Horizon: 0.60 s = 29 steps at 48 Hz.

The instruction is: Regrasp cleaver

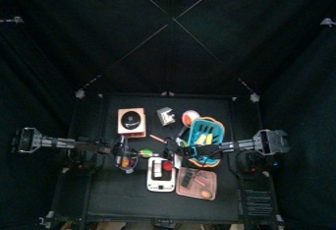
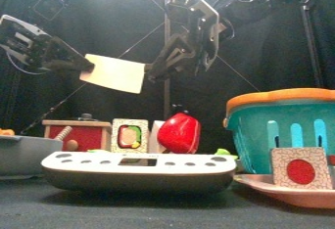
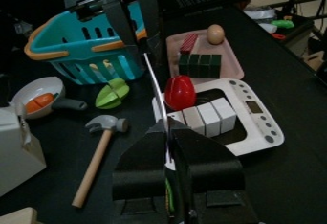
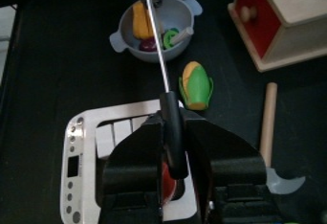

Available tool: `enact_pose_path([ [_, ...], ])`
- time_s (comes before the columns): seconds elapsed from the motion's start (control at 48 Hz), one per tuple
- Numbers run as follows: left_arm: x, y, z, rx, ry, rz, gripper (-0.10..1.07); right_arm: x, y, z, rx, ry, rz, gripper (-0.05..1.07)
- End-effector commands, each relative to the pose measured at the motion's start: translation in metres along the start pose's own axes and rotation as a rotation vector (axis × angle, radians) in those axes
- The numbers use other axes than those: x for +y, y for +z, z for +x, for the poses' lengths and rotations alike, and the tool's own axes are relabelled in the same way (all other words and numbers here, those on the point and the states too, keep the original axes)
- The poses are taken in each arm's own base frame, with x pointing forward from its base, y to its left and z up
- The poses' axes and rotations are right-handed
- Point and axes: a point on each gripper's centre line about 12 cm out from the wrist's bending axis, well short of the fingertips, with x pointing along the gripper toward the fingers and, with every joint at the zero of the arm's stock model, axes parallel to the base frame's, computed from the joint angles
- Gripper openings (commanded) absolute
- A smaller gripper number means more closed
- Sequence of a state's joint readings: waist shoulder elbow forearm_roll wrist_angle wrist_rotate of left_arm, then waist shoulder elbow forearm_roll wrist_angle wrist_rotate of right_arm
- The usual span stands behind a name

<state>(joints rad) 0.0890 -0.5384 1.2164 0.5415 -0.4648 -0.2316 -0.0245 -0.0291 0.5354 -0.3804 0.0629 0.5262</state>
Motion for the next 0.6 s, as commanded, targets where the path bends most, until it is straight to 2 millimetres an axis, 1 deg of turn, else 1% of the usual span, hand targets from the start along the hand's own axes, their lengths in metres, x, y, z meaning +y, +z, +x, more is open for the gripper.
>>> enact_pose_path([
  [0.0, -0.002, 0.005, 0.011, 0.001, -0.024, 0.011, 0.35, -0.001, 0.008, -0.011, -0.019, -0.005, 0.009, 0.44],
  [0.146, -0.001, 0.0, 0.02, 0.031, -0.033, 0.004, 0.35, 0.0, 0.002, -0.01, -0.001, -0.005, 0.013, 0.44],
  [0.312, -0.001, -0.001, 0.021, 0.035, -0.034, -0.001, 0.35, 0.004, -0.002, -0.012, 0.012, 0.001, 0.011, 0.44],
  [0.458, -0.008, -0.002, 0.021, 0.04, -0.056, 0.002, 0.35, 0.006, 0.004, -0.023, 0.042, -0.024, 0.024, 0.44],
  [0.583, -0.013, 0.001, 0.022, 0.03, -0.076, 0.008, 0.35, 0.007, 0.001, -0.029, 0.077, -0.037, 0.057, 0.44],
])
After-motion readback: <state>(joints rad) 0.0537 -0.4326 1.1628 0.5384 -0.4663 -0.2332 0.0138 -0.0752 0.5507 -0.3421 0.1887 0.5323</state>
